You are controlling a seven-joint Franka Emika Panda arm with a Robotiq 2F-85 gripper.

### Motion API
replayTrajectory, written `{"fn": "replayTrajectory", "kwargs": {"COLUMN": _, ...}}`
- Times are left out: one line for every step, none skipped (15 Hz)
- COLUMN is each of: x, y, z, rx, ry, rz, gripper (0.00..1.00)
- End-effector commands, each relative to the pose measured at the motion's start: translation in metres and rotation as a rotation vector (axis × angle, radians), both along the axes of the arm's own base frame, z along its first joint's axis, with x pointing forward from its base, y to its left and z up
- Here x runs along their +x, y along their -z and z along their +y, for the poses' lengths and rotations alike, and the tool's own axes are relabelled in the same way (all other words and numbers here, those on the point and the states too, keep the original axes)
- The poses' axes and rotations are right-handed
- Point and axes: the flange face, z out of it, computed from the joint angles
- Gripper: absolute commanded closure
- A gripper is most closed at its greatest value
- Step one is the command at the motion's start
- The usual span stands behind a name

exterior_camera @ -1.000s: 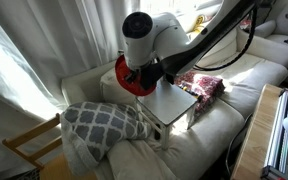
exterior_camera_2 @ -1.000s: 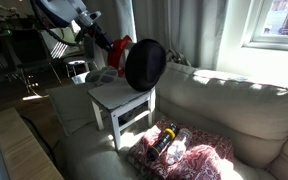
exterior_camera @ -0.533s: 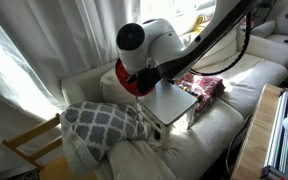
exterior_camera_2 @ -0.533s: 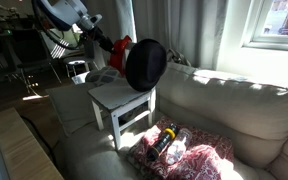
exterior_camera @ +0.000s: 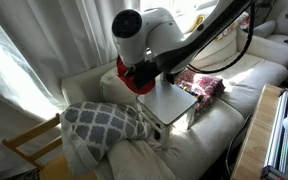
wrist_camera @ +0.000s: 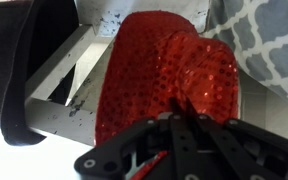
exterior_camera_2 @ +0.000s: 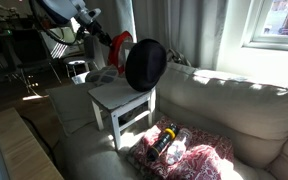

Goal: Hang the black hat on the backrest of the wooden chair then put the orange hat on the seat

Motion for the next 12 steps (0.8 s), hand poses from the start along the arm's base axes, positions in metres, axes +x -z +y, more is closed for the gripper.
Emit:
{"fn": "replayTrajectory", "kwargs": {"x": -0.018, "y": -0.044, "z": -0.006, "rx": 0.085, "ry": -0.002, "rz": -0.001, "gripper": 0.99}}
{"fn": "replayTrajectory", "kwargs": {"x": -0.021, "y": -0.056, "z": -0.008, "rx": 0.11, "ry": 0.003, "rz": -0.015, "gripper": 0.99}}
{"fn": "replayTrajectory", "kwargs": {"x": -0.024, "y": -0.068, "z": -0.01, "rx": 0.14, "ry": 0.009, "rz": -0.021, "gripper": 0.99}}
{"fn": "replayTrajectory", "kwargs": {"x": -0.03, "y": -0.077, "z": -0.014, "rx": 0.178, "ry": 0.014, "rz": -0.016, "gripper": 0.99}}
{"fn": "replayTrajectory", "kwargs": {"x": -0.034, "y": -0.086, "z": -0.016, "rx": 0.23, "ry": 0.017, "rz": -0.005, "gripper": 0.99}}
{"fn": "replayTrajectory", "kwargs": {"x": -0.04, "y": -0.092, "z": -0.021, "rx": 0.279, "ry": 0.024, "rz": 0.019, "gripper": 0.99}}
{"fn": "replayTrajectory", "kwargs": {"x": -0.046, "y": -0.097, "z": -0.026, "rx": 0.328, "ry": 0.029, "rz": 0.04, "gripper": 0.99}}
{"fn": "replayTrajectory", "kwargs": {"x": -0.05, "y": -0.101, "z": -0.032, "rx": 0.372, "ry": 0.032, "rz": 0.063, "gripper": 0.99}}
{"fn": "replayTrajectory", "kwargs": {"x": -0.056, "y": -0.102, "z": -0.04, "rx": 0.416, "ry": 0.037, "rz": 0.085, "gripper": 0.99}}
{"fn": "replayTrajectory", "kwargs": {"x": -0.06, "y": -0.104, "z": -0.045, "rx": 0.46, "ry": 0.036, "rz": 0.106, "gripper": 0.99}}
{"fn": "replayTrajectory", "kwargs": {"x": -0.066, "y": -0.102, "z": -0.053, "rx": 0.502, "ry": 0.041, "rz": 0.127, "gripper": 0.99}}
{"fn": "replayTrajectory", "kwargs": {"x": -0.07, "y": -0.096, "z": -0.06, "rx": 0.535, "ry": 0.058, "rz": 0.164, "gripper": 0.99}}
